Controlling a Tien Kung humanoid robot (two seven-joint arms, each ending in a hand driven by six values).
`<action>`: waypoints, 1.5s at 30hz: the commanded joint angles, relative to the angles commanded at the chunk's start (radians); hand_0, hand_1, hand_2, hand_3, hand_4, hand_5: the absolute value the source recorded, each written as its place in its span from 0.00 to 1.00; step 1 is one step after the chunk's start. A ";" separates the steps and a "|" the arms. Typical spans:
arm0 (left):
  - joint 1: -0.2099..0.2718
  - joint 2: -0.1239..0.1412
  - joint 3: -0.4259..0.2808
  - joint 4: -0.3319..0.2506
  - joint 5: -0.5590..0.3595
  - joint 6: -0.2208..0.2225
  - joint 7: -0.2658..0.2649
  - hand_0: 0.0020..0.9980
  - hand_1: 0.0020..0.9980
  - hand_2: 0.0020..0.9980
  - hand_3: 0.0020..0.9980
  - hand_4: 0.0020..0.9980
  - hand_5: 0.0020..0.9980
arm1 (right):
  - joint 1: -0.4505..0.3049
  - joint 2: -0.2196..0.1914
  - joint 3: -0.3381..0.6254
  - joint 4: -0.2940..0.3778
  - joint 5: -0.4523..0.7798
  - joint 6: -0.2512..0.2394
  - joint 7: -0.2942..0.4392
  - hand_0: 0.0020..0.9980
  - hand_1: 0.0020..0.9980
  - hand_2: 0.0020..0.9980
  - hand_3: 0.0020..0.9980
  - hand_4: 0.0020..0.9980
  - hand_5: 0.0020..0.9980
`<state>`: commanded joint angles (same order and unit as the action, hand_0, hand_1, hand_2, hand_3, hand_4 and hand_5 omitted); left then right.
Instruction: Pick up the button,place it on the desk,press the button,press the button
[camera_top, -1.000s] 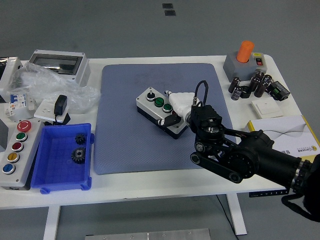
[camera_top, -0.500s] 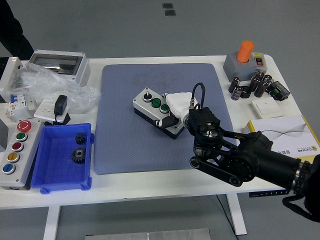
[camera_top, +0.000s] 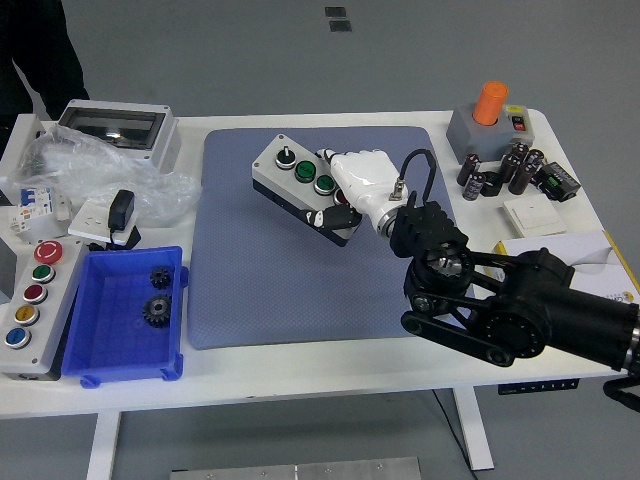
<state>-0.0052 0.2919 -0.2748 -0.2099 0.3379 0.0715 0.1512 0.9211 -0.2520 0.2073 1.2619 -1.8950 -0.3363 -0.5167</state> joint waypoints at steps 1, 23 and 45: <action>0.000 0.000 0.000 0.000 0.000 0.000 0.000 0.62 0.63 0.58 0.61 0.61 0.33 | 0.009 -0.010 -0.019 0.009 0.000 -0.015 0.025 0.14 0.34 0.34 0.39 0.26 0.00; -0.001 -0.002 0.005 0.000 -0.005 0.000 -0.001 0.62 0.63 0.58 0.61 0.61 0.34 | 0.063 -0.011 -0.131 -0.133 -0.064 -0.022 0.475 0.26 0.39 0.33 0.36 0.28 0.00; -0.002 -0.002 0.005 0.000 -0.004 -0.001 -0.001 0.62 0.63 0.58 0.61 0.61 0.34 | 0.039 0.031 -0.080 -0.278 -0.062 0.107 0.506 0.46 0.44 0.34 0.38 0.33 0.00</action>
<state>-0.0070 0.2896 -0.2701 -0.2099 0.3341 0.0705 0.1500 0.9597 -0.2214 0.1276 0.9844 -1.9570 -0.2297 -0.0106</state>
